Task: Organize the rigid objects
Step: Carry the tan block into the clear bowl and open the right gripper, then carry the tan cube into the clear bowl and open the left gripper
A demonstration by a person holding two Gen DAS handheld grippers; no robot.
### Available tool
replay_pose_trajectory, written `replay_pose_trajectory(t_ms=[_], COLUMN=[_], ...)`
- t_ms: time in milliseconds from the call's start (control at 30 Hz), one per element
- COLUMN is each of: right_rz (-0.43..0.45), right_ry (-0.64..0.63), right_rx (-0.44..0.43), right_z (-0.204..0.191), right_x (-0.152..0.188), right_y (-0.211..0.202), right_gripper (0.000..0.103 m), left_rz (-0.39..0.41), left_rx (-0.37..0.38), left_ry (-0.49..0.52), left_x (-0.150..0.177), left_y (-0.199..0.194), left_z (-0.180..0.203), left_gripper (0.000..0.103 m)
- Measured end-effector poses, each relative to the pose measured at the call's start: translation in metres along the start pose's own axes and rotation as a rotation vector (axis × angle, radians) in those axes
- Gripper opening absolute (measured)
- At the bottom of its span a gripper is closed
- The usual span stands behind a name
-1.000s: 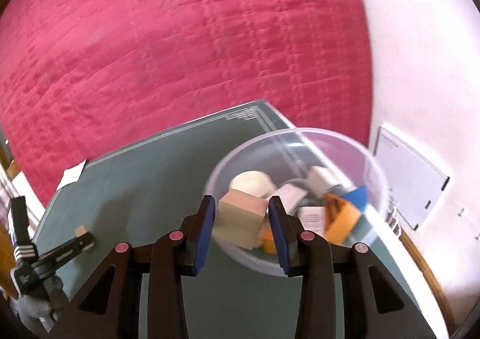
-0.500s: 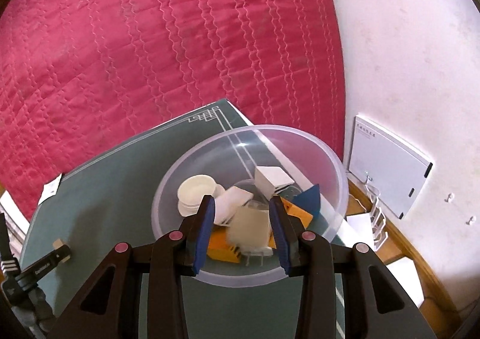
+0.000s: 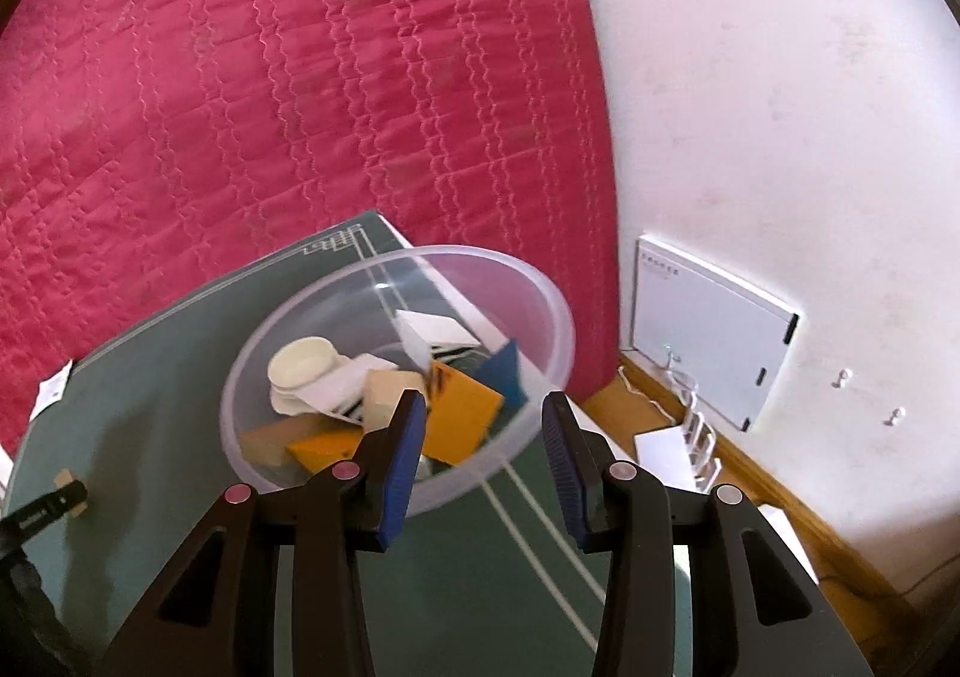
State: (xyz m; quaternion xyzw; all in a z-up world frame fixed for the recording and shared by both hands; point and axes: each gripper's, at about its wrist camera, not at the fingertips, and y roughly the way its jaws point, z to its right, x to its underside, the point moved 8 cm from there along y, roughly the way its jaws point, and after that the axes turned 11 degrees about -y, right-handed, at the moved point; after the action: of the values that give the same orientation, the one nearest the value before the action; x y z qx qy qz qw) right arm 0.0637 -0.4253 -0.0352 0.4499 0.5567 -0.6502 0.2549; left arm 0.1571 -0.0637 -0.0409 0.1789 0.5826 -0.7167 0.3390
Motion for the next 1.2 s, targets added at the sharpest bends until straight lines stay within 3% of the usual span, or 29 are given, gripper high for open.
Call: replay_pose_trajectory(t_ms=[233, 600, 1200], right_rz=[0.020, 0.014, 0.021], right_ry=[0.025, 0.045, 0.114], right_rx=[0.037, 0.058, -0.014], right_z=[0.014, 0.020, 0.027], right_x=[0.003, 0.010, 0.014], right_y=[-0.008, -0.008, -0.008], right_gripper=[0.043, 0.052, 0.057], left_rz=[-0.012, -0.052, -0.111], left_rx=[0.034, 0.081, 0.291], left_ry=[0.026, 0.076, 0.270], left_x=[0.005, 0.015, 0.030], left_y=[-0.003, -0.006, -0.024], left_z=[0.012, 0.042, 0.178], left_gripper=[0.036, 0.036, 0.036])
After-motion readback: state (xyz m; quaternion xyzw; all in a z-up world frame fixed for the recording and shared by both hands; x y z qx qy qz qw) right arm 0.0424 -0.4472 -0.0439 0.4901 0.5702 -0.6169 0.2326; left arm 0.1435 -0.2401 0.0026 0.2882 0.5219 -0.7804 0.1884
